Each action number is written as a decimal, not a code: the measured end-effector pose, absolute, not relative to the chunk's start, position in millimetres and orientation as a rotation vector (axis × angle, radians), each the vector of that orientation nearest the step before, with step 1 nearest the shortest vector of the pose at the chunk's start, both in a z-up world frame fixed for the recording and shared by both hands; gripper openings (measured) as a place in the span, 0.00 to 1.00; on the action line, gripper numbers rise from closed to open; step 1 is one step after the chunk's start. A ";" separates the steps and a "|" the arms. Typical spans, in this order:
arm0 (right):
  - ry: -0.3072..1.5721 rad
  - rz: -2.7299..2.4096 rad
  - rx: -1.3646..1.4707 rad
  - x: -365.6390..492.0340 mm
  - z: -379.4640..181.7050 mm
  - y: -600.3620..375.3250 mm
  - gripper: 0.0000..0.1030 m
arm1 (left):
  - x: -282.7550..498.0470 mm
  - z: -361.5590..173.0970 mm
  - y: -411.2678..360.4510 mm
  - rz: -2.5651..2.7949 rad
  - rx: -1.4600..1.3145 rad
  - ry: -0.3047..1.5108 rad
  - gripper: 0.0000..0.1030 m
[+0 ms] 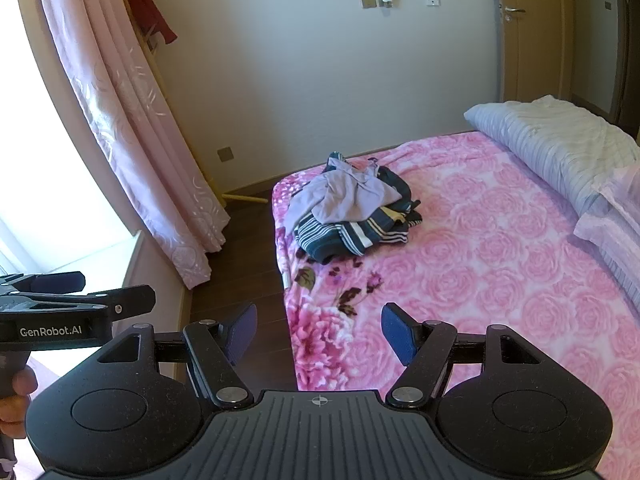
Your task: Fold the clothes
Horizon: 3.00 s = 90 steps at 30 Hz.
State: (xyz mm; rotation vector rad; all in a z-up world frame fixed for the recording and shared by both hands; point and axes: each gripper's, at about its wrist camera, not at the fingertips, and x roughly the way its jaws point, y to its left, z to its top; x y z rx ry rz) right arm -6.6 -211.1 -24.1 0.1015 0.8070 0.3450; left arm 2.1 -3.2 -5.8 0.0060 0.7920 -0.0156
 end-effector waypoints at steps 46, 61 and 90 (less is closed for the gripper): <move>0.822 0.353 0.142 4.7 -29.9 -232.4 0.64 | 16.3 -4.6 -19.8 -0.027 0.036 0.821 0.99; 0.837 0.369 0.161 16.0 -36.3 -238.8 0.64 | 24.1 -7.6 -25.1 -0.026 0.052 0.840 0.99; 0.921 0.314 0.233 115.8 -95.5 -216.7 0.64 | 171.7 -67.5 15.3 -0.100 0.077 0.915 0.98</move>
